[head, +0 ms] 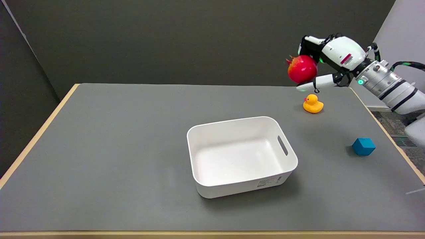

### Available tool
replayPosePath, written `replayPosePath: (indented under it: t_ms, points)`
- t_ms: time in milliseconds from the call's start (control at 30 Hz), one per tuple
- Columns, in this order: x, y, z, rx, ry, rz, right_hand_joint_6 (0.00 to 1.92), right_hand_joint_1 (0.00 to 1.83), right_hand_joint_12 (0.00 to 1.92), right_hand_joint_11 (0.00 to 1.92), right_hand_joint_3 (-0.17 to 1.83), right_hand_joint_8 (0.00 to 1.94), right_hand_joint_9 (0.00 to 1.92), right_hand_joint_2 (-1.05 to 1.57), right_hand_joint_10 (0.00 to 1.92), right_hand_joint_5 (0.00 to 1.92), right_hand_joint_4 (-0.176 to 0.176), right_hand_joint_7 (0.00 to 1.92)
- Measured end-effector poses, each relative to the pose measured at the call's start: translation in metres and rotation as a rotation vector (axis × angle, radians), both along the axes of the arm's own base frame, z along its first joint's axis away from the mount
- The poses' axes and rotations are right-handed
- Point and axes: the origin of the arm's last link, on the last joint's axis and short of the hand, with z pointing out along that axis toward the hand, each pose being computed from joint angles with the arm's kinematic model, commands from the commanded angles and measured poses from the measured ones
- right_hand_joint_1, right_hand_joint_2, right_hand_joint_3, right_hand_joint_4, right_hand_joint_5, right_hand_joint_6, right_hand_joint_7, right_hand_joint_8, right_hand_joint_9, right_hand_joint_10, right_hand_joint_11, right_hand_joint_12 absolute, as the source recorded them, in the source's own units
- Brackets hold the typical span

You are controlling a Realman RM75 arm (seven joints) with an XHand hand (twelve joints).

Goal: Place the pomegranate into the white box.

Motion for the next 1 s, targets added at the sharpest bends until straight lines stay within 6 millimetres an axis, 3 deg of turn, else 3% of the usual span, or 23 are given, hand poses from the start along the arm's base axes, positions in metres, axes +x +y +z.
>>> replayPosePath:
  t_ms: [300, 500, 1000]
  points:
    - [0.019, 0.019, -0.031, 0.167, -0.188, 0.053, 1.60, 1.35, 1.78, 0.89, 0.38, 1.29, 0.83, 1.03, 1.41, 0.61, -0.148, 0.84]
    - [0.021, 0.034, -0.054, 0.259, -0.296, 0.042, 1.60, 1.35, 1.77, 0.88, 0.39, 1.28, 0.83, 1.03, 1.41, 0.61, -0.149, 0.84]
    - [-0.019, 0.056, -0.109, 0.368, -0.506, -0.060, 1.57, 1.34, 1.87, 0.85, 0.40, 1.31, 0.81, 1.03, 1.46, 0.62, -0.133, 0.83]
